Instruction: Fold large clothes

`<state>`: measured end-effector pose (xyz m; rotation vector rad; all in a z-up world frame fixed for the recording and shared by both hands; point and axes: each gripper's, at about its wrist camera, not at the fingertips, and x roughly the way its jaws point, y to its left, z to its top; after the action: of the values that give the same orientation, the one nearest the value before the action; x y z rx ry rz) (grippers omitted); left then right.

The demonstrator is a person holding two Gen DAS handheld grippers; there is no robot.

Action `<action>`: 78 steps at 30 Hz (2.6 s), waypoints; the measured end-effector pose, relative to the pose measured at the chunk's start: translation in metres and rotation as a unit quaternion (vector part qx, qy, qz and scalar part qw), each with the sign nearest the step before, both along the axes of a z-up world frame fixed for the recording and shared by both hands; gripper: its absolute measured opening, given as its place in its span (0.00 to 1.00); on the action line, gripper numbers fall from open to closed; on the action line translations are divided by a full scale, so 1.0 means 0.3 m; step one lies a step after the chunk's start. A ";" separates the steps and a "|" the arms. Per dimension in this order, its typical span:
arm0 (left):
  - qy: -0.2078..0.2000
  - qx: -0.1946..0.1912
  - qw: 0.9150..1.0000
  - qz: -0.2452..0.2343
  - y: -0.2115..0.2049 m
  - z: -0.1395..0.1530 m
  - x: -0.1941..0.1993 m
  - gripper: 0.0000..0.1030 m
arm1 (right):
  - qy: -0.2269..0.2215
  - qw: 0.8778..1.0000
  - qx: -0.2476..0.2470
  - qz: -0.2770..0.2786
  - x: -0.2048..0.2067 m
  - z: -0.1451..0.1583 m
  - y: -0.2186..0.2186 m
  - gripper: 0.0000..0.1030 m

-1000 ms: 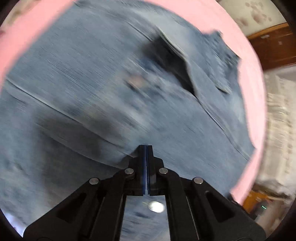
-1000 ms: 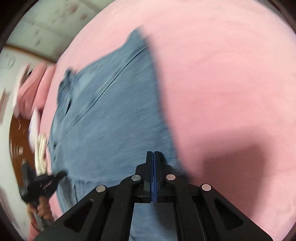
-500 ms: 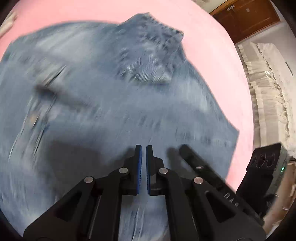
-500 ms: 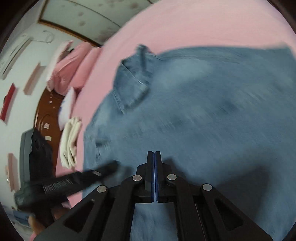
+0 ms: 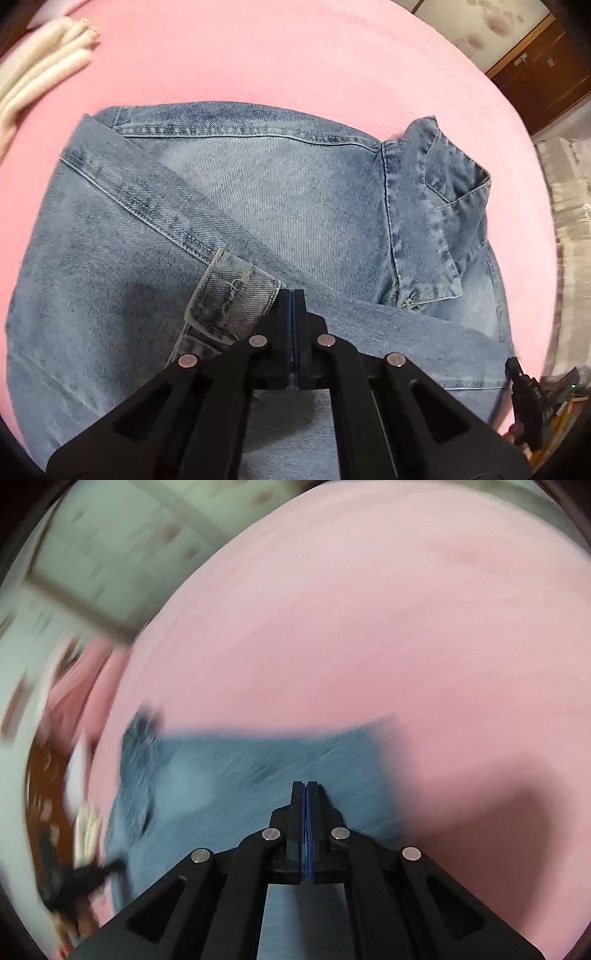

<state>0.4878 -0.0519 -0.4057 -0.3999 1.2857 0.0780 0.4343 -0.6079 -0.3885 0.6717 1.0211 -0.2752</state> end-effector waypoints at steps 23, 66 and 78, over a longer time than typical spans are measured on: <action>-0.013 0.123 0.984 -0.131 -0.090 0.046 -0.566 0.00 | 0.117 0.993 0.008 -0.028 -0.516 0.091 0.250 0.00; -0.022 0.064 0.978 -0.197 0.296 0.673 -1.272 0.70 | 0.075 0.987 -0.033 0.138 -1.087 0.862 1.400 0.85; 0.019 0.034 0.984 -0.171 0.554 0.336 -1.320 0.70 | 0.119 0.988 0.018 0.097 -1.248 0.598 1.242 0.85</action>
<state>0.0920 0.1143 -0.3050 -0.1161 1.3691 -0.1619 0.0599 -0.2353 -0.2089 0.5748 1.3133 -0.1691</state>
